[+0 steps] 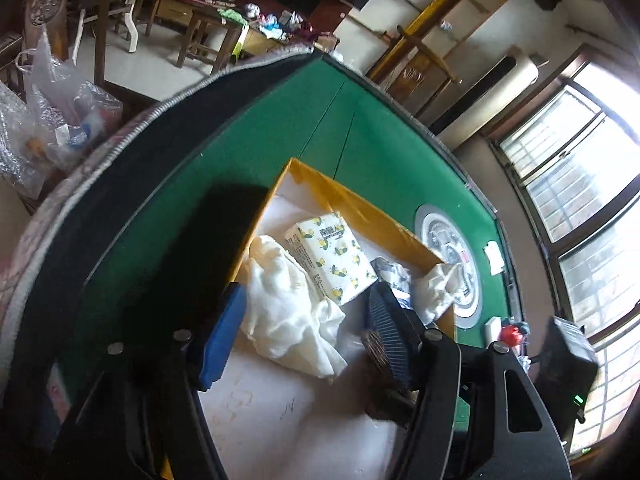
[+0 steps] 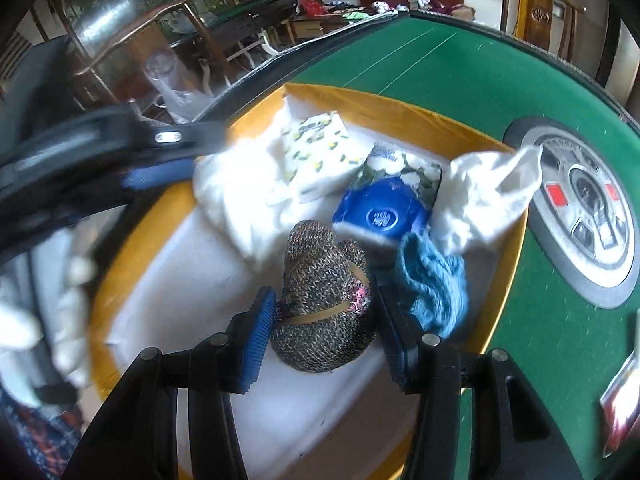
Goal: Organize soft objects
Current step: 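Drop the white cloth into the box with left while right drops the knit beanie there, then swing both open tools back over the table toward the loose items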
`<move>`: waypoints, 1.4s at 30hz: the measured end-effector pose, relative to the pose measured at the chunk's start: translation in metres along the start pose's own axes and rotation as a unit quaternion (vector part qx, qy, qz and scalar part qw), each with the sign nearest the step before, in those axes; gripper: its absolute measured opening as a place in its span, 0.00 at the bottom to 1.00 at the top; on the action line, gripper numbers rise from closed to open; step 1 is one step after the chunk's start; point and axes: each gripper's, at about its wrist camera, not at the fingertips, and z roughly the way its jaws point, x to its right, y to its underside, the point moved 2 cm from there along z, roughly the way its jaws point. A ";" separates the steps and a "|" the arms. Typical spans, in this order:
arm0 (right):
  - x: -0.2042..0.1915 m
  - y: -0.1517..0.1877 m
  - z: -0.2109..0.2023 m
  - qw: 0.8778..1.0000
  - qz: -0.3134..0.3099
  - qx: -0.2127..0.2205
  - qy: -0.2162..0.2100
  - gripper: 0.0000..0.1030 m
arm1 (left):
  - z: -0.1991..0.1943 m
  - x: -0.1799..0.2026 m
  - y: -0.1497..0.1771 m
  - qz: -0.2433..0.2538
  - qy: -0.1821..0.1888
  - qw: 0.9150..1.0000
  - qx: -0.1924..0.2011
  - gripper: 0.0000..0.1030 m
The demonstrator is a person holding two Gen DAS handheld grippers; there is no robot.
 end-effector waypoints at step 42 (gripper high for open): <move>0.304 0.201 -0.219 0.911 0.336 0.229 0.077 0.65 | -0.001 0.188 0.203 0.117 0.147 0.975 -0.118 0.78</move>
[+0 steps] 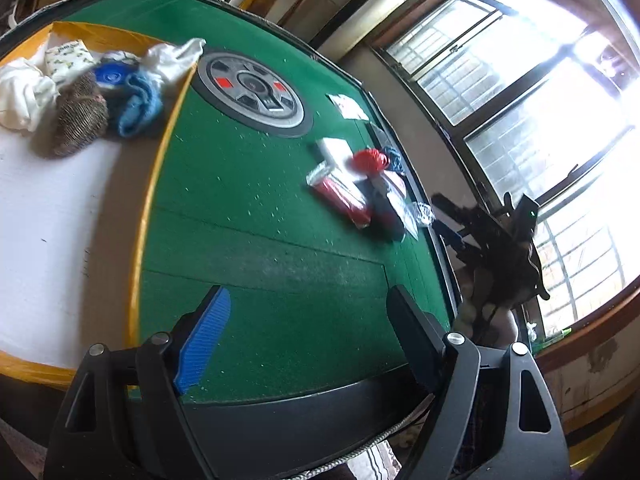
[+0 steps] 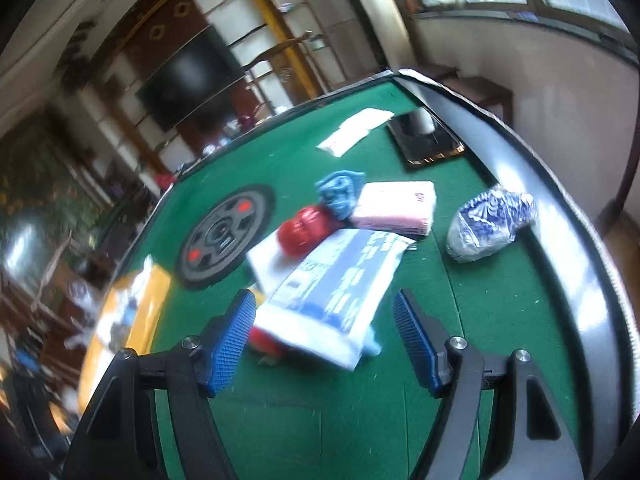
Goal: Organize soft objects
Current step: 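Swing both open tools back over the table toward the loose items, then grasp the red-bagged blue knit toy with the right tool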
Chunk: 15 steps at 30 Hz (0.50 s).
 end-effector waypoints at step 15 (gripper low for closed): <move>-0.027 0.003 0.068 0.995 -0.085 -0.046 -0.035 0.42 | -0.004 -0.004 0.011 -0.003 -0.036 0.999 -0.002 0.78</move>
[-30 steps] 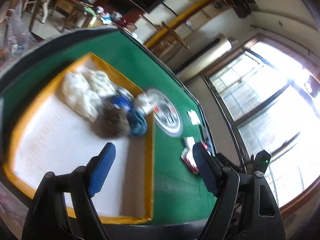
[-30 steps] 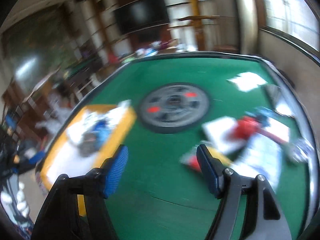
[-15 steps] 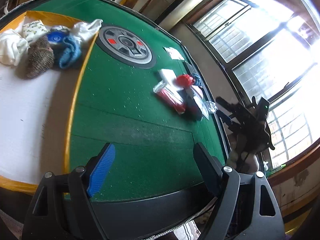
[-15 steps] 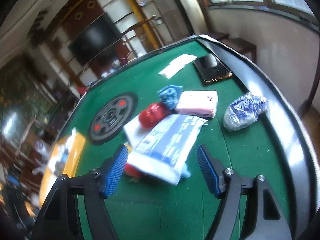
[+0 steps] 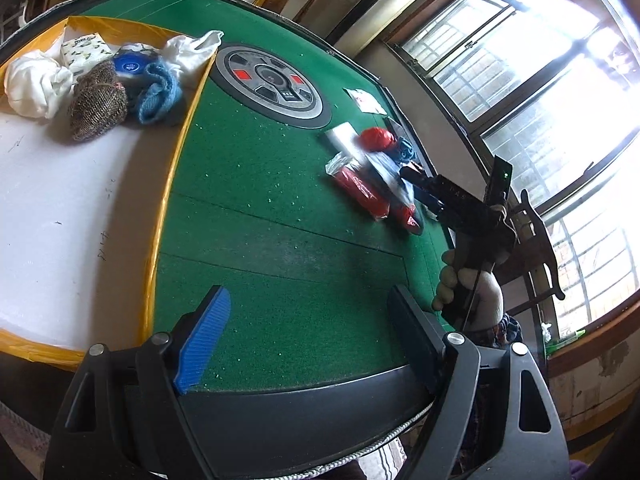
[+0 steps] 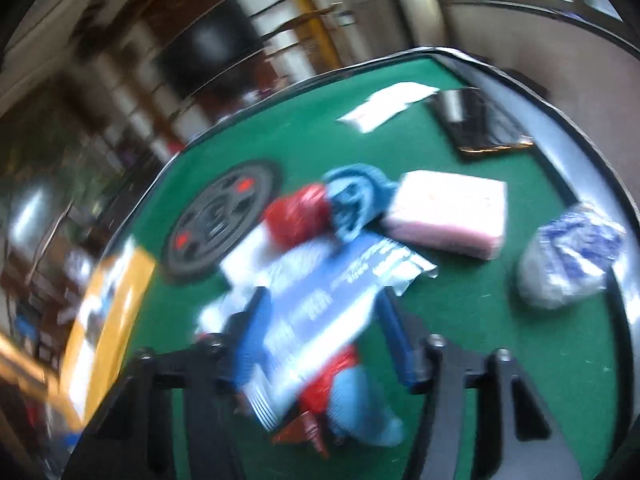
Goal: Organize soft objects
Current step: 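Grasp the red-bagged blue knit toy with the right tool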
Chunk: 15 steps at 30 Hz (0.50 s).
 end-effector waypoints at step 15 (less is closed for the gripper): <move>-0.008 0.018 0.017 0.995 -0.009 -0.061 -0.079 0.44 | 0.056 0.043 -0.013 0.033 0.011 0.998 -0.052 0.78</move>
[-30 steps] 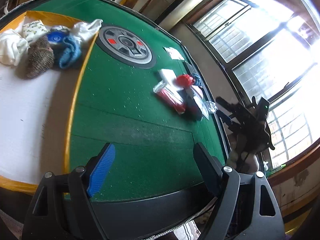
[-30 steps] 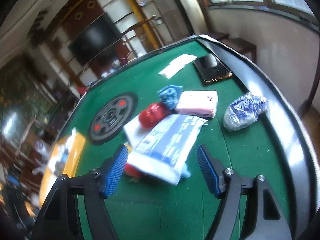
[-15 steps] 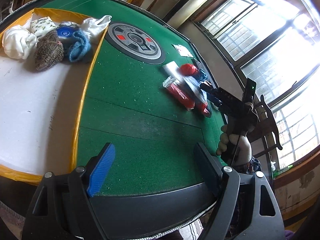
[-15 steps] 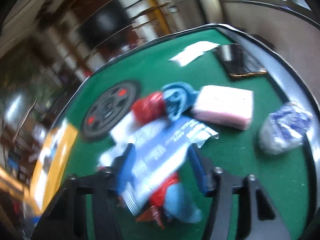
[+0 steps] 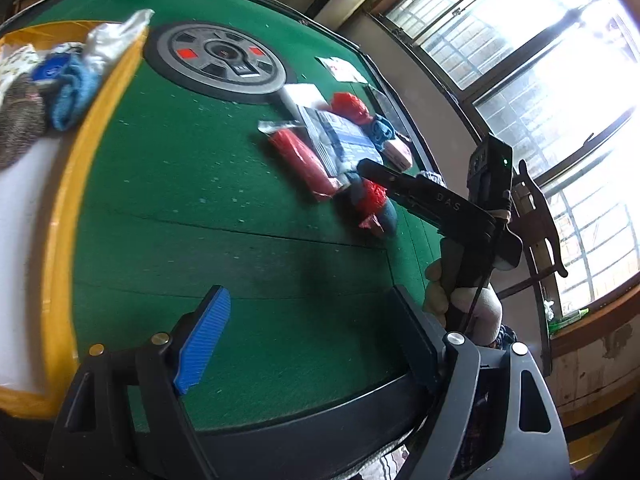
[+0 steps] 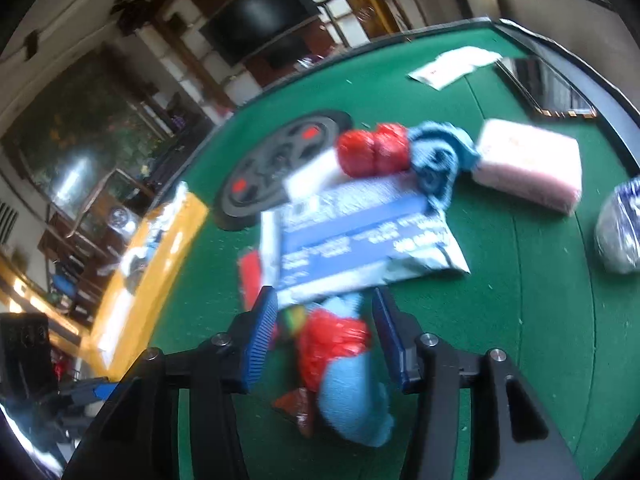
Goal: Organize soft objects
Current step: 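Grasp the red-bagged blue knit toy with the right tool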
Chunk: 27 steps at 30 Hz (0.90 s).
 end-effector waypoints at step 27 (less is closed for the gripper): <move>0.061 -0.005 -0.017 0.986 0.140 0.022 -0.085 0.55 | 0.119 0.052 -0.091 0.198 -0.041 0.977 -0.060 0.83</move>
